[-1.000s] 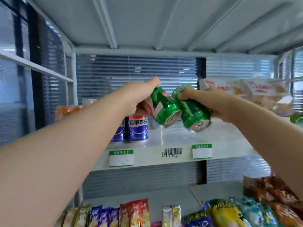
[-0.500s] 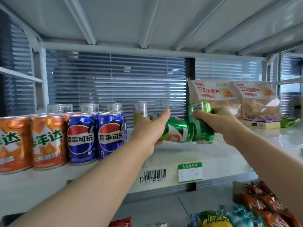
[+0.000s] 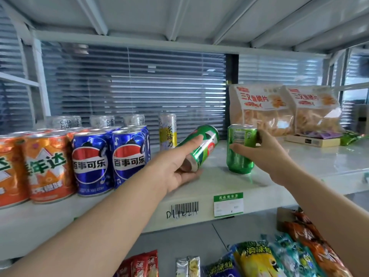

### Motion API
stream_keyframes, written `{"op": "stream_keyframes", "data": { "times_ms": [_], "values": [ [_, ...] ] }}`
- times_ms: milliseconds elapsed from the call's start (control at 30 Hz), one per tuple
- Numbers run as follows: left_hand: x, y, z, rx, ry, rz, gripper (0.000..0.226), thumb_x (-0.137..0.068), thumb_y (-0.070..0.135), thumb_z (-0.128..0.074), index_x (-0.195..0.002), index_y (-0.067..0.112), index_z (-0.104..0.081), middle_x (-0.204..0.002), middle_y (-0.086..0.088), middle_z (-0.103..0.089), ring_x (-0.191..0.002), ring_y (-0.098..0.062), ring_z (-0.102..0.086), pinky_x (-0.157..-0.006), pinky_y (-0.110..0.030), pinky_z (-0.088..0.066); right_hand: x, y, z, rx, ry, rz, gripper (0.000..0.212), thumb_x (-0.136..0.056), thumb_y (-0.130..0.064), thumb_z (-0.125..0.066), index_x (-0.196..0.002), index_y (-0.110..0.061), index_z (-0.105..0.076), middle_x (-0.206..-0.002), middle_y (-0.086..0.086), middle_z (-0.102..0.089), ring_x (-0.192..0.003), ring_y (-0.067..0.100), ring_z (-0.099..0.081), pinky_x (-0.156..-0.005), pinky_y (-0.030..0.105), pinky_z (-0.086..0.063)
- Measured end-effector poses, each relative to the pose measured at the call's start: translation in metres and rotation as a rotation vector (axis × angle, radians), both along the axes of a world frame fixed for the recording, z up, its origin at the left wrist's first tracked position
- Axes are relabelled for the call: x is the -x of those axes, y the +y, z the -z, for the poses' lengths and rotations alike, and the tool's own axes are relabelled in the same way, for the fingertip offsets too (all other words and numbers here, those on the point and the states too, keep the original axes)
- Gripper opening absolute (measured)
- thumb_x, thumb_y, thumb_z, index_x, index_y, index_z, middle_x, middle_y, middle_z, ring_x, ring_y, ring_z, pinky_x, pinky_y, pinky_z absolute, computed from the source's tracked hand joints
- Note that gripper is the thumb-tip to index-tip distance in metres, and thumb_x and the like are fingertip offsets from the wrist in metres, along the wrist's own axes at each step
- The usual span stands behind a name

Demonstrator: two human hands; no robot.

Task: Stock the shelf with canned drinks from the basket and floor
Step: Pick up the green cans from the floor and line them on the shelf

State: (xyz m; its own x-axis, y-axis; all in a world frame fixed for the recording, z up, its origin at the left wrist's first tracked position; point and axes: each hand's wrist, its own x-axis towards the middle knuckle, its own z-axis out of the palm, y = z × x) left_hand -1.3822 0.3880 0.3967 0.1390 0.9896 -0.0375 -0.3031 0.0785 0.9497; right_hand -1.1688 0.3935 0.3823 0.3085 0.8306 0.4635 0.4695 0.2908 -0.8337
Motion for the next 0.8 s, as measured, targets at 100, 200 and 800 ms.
{"op": "stream_keyframes", "data": {
  "times_ms": [100, 200, 800],
  "values": [
    [0.002, -0.004, -0.001, 0.035, -0.062, 0.032, 0.038, -0.074, 0.021, -0.079, -0.102, 0.007, -0.057, -0.095, -0.017, -0.064, -0.088, -0.027, -0.063, -0.087, -0.050, -0.054, -0.003, -0.002, -0.002, 0.056, -0.018, -0.030, 0.076, -0.072, -0.037, -0.082, -0.135, -0.016, -0.046, -0.113, -0.002, -0.062, -0.098, 0.013, -0.060, -0.070, 0.021, -0.046],
    [0.003, 0.000, 0.002, 0.043, -0.050, 0.023, 0.035, -0.076, 0.027, -0.077, -0.102, 0.011, -0.061, -0.094, -0.014, -0.068, -0.086, -0.025, -0.065, -0.085, -0.044, -0.055, 0.001, -0.011, -0.006, 0.095, -0.054, -0.021, 0.098, -0.064, -0.051, -0.081, -0.144, -0.019, -0.034, -0.127, -0.004, -0.055, -0.114, 0.016, -0.055, -0.091, 0.032, -0.046],
    [0.014, -0.010, -0.003, -0.391, 0.788, -0.033, 0.048, -0.065, 0.037, -0.083, -0.103, 0.019, -0.060, -0.094, 0.005, -0.067, -0.088, -0.013, -0.063, -0.078, -0.028, -0.049, 0.075, -0.024, -0.023, 0.020, -0.130, -0.043, 0.080, -0.059, -0.048, -0.088, -0.126, -0.018, -0.055, -0.113, -0.003, -0.065, -0.097, 0.016, -0.064, -0.086, 0.037, -0.054]
  ]
}}
